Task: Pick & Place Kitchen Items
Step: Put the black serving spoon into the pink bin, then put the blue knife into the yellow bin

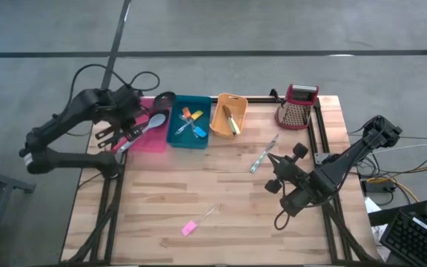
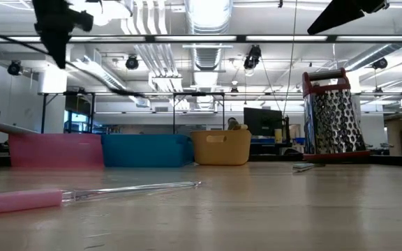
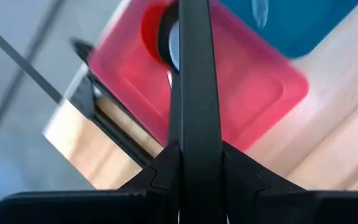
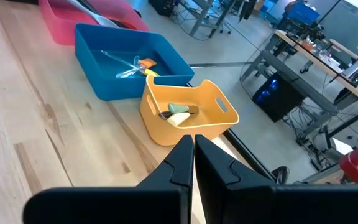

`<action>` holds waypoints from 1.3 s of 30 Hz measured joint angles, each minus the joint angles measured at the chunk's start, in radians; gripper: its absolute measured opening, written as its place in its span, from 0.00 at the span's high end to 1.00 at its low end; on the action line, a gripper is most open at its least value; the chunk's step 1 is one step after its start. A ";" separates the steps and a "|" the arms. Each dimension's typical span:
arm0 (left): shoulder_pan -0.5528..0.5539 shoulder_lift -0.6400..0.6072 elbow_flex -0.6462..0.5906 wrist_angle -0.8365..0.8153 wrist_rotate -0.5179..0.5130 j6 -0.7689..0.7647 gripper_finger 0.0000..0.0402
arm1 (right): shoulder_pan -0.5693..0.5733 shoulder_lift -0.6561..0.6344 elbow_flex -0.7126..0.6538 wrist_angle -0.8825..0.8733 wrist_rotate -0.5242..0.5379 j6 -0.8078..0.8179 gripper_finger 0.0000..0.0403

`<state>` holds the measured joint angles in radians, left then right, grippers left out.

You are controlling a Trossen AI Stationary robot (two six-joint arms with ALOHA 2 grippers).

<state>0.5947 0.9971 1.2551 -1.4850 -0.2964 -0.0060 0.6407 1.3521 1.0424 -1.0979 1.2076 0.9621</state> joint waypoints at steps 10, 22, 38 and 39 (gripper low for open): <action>0.276 0.001 -0.204 0.065 0.116 0.128 0.79 | 0.000 0.000 0.000 0.003 0.000 -0.004 0.98; 0.385 0.065 -0.360 0.212 0.234 0.189 0.79 | 0.000 0.000 0.000 0.005 0.000 -0.011 0.98; 0.386 0.188 -0.388 0.195 0.192 0.164 0.49 | 0.000 -0.001 0.000 0.008 0.000 -0.012 0.98; 0.386 0.188 -0.386 0.193 0.193 0.160 0.44 | 0.000 -0.001 0.000 0.009 0.000 -0.012 0.98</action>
<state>0.9806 1.1851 0.8693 -1.2915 -0.1036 0.1538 0.6411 1.3510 1.0420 -1.0893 1.2072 0.9504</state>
